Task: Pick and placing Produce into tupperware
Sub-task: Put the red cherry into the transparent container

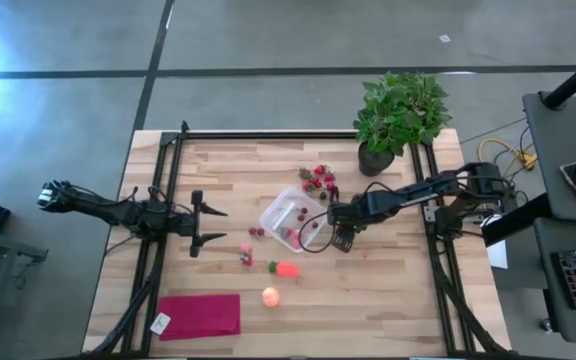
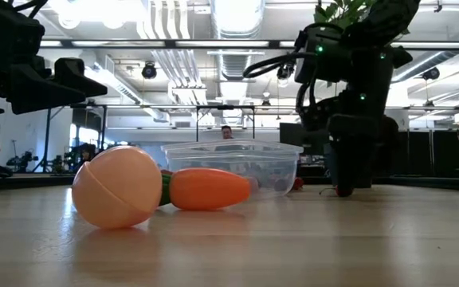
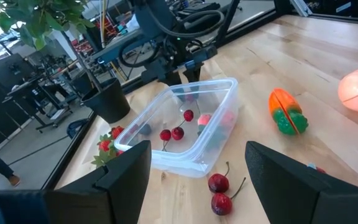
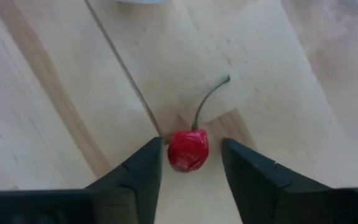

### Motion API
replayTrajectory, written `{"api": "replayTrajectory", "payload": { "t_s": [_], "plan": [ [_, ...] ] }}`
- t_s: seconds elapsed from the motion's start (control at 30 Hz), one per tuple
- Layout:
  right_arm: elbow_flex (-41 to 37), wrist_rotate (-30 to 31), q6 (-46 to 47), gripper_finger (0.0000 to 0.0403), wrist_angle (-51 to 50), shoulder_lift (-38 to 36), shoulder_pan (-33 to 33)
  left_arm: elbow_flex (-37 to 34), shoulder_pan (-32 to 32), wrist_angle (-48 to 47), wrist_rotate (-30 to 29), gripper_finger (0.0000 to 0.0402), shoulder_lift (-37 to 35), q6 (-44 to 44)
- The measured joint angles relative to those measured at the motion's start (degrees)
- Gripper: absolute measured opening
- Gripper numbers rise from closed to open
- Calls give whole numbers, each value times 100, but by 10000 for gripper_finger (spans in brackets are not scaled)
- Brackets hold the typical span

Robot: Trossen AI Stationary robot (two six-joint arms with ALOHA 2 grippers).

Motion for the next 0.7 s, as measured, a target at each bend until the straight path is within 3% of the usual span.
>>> {"api": "replayTrajectory", "payload": {
  "t_s": [0.17,0.33,0.53,0.7],
  "plan": [
    [189,-123,-2,101,-416,-65,34,0,0,2,0,247,0,0],
    [629,-127,120,62,-1318,-651,221,0,0,2,0,247,4,0],
    [1509,108,291,53,-1875,-1217,345,0,0,2,-2,247,-4,-2],
    [2338,198,-366,54,-1486,-626,156,0,0,2,0,247,0,-2]
  ]
}}
